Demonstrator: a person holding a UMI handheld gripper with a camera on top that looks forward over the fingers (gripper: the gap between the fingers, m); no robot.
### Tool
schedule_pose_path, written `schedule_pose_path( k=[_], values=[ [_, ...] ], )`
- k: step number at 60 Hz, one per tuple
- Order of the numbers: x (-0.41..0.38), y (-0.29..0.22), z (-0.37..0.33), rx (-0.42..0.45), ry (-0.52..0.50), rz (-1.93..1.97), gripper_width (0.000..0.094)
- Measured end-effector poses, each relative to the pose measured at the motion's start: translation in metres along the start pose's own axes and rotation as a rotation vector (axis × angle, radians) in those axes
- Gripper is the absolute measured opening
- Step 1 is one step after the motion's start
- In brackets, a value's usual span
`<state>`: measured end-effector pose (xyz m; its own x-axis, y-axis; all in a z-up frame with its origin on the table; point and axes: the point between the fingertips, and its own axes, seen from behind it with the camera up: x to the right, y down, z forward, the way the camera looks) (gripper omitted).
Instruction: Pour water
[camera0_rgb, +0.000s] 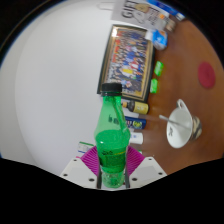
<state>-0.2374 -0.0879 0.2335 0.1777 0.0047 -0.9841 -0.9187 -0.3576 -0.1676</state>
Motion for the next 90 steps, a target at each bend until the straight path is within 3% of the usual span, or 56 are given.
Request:
schedule_pose_path(
  k=[8,19,33,43,59,68,78,83,90],
  values=[
    [-0.023,-0.062,-0.022,0.062,0.03,-0.38,0.0311],
    [-0.012,-0.155,-0.063,0.143,0.186,-0.946,0.0309],
    [0.078,-0.235,-0.084,0.116,0.402,-1.336,0.0311],
    [0.137,-0.247,-0.079,0.066,0.442,-1.323,0.0309],
    [0.186,-0.233,-0.066,-0.007,0.405,-1.252,0.0319],
    [0.183,-0.234,-0.066,0.023,0.382,-1.268,0.0329],
    [0.186,-0.23,-0.071,-0.008,0.409,-1.287,0.0553],
    [0.186,-0.23,-0.078,-0.031,0.448,-1.274,0.0865],
    [0.173,-0.228,-0.097,-0.054,0.503,-1.237,0.0858]
  ],
)
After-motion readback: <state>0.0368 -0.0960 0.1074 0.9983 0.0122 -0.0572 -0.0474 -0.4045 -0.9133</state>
